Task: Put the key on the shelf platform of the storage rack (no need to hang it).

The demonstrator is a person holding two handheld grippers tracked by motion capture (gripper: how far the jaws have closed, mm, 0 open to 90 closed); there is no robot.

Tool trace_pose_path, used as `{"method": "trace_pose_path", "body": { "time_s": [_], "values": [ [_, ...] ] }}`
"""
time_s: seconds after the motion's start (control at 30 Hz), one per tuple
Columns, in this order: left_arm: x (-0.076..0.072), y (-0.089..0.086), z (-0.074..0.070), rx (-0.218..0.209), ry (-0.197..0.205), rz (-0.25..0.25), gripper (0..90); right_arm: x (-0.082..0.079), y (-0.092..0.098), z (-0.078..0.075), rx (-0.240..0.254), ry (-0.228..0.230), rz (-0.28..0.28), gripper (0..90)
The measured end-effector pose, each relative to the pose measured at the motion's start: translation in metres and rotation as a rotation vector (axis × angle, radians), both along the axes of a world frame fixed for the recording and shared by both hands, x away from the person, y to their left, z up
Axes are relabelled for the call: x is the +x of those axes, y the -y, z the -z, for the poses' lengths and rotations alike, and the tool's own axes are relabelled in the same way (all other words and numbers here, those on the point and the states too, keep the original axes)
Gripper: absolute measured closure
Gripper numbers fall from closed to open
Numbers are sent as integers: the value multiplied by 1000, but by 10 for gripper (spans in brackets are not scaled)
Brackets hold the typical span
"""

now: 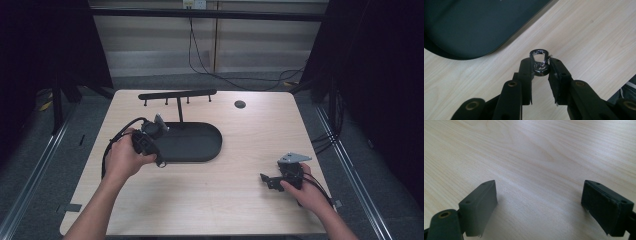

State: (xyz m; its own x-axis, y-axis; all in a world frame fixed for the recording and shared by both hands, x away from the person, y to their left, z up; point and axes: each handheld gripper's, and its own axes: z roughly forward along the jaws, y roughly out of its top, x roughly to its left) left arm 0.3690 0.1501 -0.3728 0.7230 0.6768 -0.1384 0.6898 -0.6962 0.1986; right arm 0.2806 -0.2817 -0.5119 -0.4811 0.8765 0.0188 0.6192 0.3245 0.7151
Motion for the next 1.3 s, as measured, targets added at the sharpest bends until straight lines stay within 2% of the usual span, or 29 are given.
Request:
{"method": "trace_pose_path", "body": {
  "time_s": [0.43,0.53,0.83,1.13,1.3],
  "values": [
    [7,5,-15,7,19,-5,727,0,0,0,0,0,0,126],
    [10,5,-18,-13,16,-15,727,0,0,0,0,0,0,126],
    [20,9,-25,-8,20,-18,727,0,0,0,2,0,2,126],
    [27,14,-27,-5,20,-26,727,0,0,0,3,1,1,126],
    [33,15,-27,-26,24,-35,727,0,0,0,0,4,1,126]
  ]
}}
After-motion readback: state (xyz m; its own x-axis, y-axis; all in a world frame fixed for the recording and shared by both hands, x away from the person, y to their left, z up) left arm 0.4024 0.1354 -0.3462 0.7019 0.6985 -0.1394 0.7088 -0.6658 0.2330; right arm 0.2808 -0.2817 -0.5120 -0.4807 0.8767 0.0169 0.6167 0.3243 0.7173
